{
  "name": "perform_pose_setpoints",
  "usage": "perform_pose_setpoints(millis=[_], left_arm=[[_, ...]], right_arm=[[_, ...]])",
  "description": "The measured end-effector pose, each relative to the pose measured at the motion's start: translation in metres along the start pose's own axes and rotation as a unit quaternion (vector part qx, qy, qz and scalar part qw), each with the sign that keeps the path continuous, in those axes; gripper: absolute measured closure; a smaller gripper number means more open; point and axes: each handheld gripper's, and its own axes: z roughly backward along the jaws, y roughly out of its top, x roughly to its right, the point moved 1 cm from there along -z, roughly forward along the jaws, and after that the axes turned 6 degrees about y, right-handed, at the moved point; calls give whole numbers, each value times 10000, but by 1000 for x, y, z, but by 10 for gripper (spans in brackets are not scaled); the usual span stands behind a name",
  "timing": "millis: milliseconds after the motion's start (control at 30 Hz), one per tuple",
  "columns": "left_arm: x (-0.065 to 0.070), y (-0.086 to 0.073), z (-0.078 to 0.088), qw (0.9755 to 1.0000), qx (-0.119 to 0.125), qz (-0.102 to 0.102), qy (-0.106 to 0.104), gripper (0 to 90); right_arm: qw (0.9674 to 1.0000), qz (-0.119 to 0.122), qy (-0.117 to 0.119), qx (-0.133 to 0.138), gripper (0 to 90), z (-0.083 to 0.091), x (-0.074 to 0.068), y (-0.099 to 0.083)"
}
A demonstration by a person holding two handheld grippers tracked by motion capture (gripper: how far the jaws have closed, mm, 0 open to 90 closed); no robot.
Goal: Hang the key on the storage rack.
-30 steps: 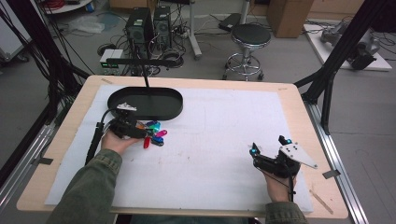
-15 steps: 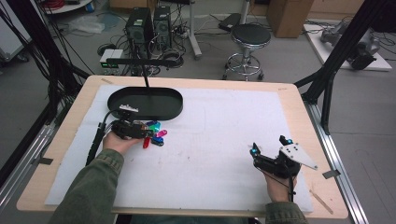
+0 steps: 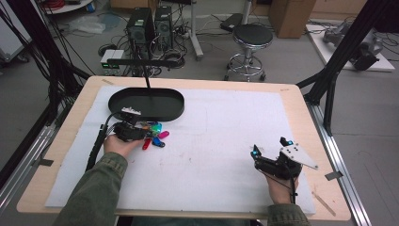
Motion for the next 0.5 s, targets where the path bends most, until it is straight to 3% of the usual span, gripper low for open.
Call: perform_pose_setpoints(millis=[267, 500], left_arm=[[11, 0, 7, 9971, 70, -656, 372, 823], [10, 2, 19, 9957, 249, -747, 484, 823]], right_arm=[[10000, -2, -29, 41, 5, 1, 0, 0], [10000, -11, -45, 54, 5, 1, 1, 0]])
